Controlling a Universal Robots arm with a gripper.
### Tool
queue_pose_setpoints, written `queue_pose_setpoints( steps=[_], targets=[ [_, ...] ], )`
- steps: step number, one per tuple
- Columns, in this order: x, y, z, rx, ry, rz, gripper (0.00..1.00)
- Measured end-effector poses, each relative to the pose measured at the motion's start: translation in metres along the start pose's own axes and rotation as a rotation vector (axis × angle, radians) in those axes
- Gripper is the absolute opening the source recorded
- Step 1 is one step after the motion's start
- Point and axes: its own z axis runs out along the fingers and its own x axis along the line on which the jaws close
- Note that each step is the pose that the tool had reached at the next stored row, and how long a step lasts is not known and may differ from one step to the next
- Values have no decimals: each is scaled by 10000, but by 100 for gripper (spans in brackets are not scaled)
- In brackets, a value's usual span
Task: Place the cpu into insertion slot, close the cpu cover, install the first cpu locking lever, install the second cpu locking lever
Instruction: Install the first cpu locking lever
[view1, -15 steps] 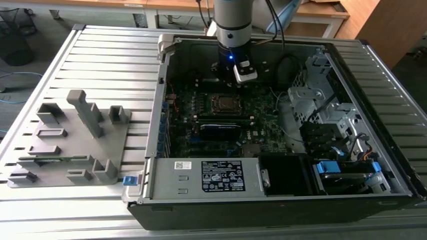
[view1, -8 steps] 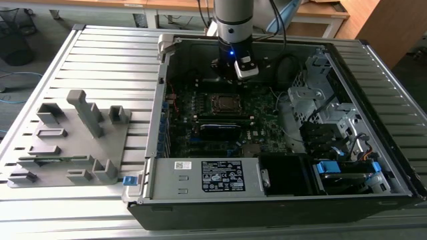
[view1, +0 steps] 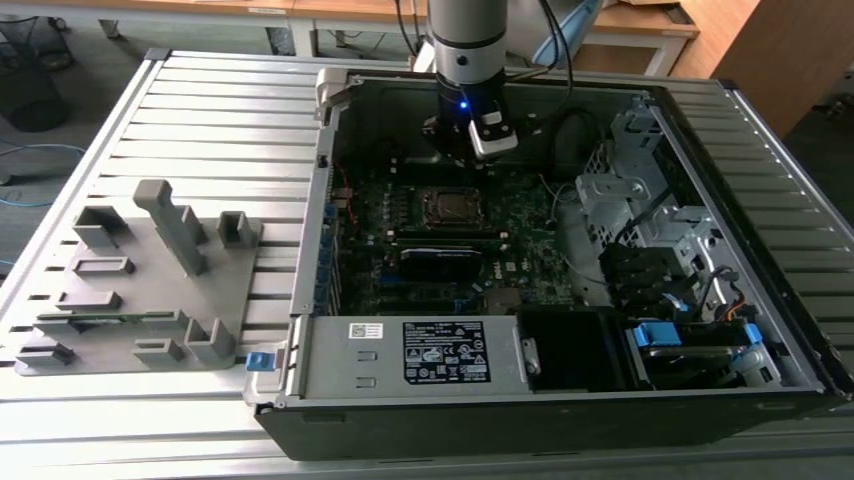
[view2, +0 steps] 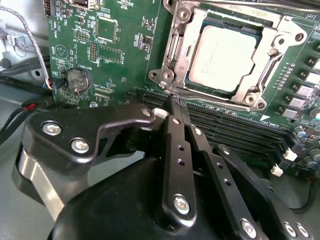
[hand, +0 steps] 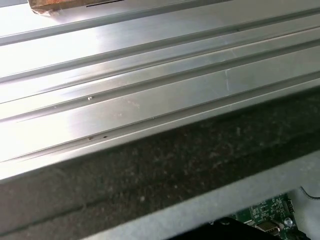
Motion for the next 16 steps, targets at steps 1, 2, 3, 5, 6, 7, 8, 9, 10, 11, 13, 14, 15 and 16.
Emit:
queue_pose_setpoints(
  steps=[1,2,3,5,6,7,8,9,10,11,13,14,15,16],
  targets=[
    [0,0,0,0,0,0,11],
    [0,0,0,9,3,-1,11],
    [-1,0,-1,49,35,-5,11],
    [-3,1,0,149,265,8,11],
    [-5,0,0,209,433,20,11],
    [-7,-1,1,269,613,33,11],
    [-9,-2,1,326,784,43,11],
    [-12,-2,1,381,952,52,11],
    [-15,-2,2,409,1037,57,11],
    [-20,-1,2,435,1116,61,11],
    [-22,-3,2,465,1219,15,11],
    [-22,-3,2,474,1252,-44,11],
    [-22,-3,3,485,1273,-125,11],
    [-22,-3,3,495,1286,-206,11]
  ],
)
